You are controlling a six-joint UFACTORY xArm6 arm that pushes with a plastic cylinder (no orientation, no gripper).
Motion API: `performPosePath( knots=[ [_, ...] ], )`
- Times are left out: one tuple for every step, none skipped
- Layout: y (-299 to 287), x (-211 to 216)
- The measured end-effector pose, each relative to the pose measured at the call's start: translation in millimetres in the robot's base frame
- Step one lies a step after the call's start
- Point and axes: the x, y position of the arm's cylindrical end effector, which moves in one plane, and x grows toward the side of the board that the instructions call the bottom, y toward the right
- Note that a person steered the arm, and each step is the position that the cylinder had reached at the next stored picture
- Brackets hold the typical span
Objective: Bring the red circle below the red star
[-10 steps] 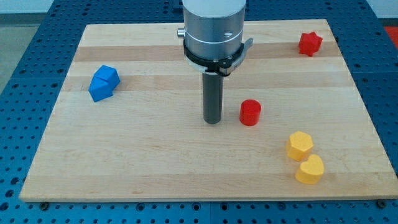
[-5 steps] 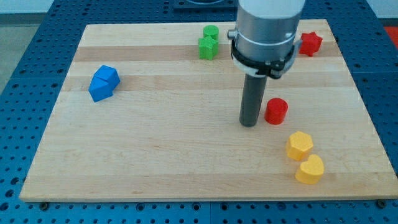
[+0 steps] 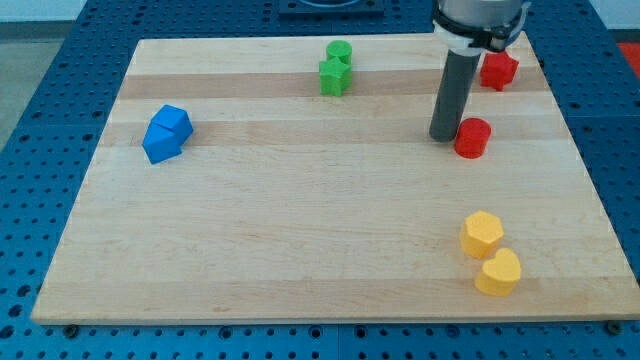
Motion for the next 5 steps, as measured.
performPosePath(
  knots=[
    [-11, 40],
    [1, 41],
    [29, -3],
    [29, -3],
    [51, -3]
  ],
)
